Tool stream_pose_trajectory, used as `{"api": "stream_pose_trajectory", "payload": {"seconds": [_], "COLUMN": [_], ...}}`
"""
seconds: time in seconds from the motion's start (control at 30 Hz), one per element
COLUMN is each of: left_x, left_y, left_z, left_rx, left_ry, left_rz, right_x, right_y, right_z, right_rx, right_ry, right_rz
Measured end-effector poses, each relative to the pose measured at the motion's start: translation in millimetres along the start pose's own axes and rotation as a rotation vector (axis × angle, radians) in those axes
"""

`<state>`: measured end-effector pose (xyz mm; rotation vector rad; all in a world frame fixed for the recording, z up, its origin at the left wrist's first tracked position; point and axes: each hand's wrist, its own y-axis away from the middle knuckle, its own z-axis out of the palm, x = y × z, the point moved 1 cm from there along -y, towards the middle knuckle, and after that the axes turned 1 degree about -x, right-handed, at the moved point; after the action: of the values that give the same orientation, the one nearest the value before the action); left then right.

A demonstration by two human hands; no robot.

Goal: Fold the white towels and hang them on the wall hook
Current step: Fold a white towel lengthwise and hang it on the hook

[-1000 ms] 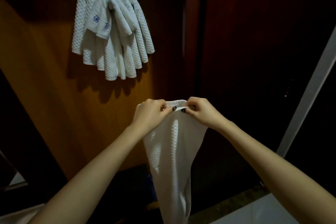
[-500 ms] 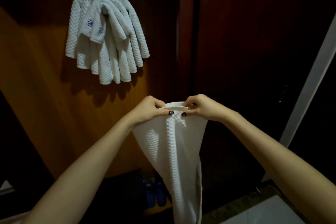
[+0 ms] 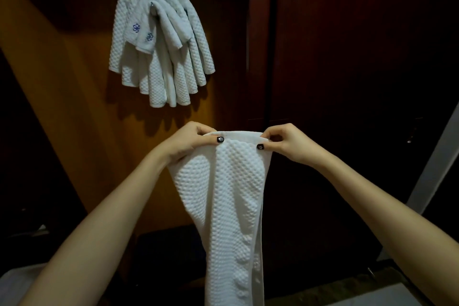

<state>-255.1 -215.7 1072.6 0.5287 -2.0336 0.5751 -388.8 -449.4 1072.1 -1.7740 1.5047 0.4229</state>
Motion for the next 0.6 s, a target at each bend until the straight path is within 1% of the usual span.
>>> {"api": "stream_pose_trajectory", "payload": {"seconds": [0.23, 0.3, 0.37, 0.43, 0.5, 0.6], "left_x": [14, 11, 8, 7, 7, 0], "left_y": [18, 21, 20, 16, 11, 8], "left_z": [-10, -5, 3, 8, 8, 7], "left_rx": [-0.083, -0.059, 0.017, 0.101, 0.131, 0.057], "left_ry": [-0.318, -0.393, -0.462, -0.445, -0.389, -0.463], "left_rz": [-0.057, -0.048, 0.012, 0.041, 0.004, -0.093], "right_x": [-4, -6, -8, -8, -6, 2], "right_y": [0, -1, -5, -11, -16, -17], "right_z": [7, 8, 7, 0, -7, -14], "right_rx": [0.064, 0.062, 0.063, 0.092, 0.115, 0.144], "right_ry": [0.032, 0.144, 0.289, 0.343, 0.356, 0.354], "right_rz": [-0.066, -0.123, -0.185, -0.175, -0.153, -0.128]}}
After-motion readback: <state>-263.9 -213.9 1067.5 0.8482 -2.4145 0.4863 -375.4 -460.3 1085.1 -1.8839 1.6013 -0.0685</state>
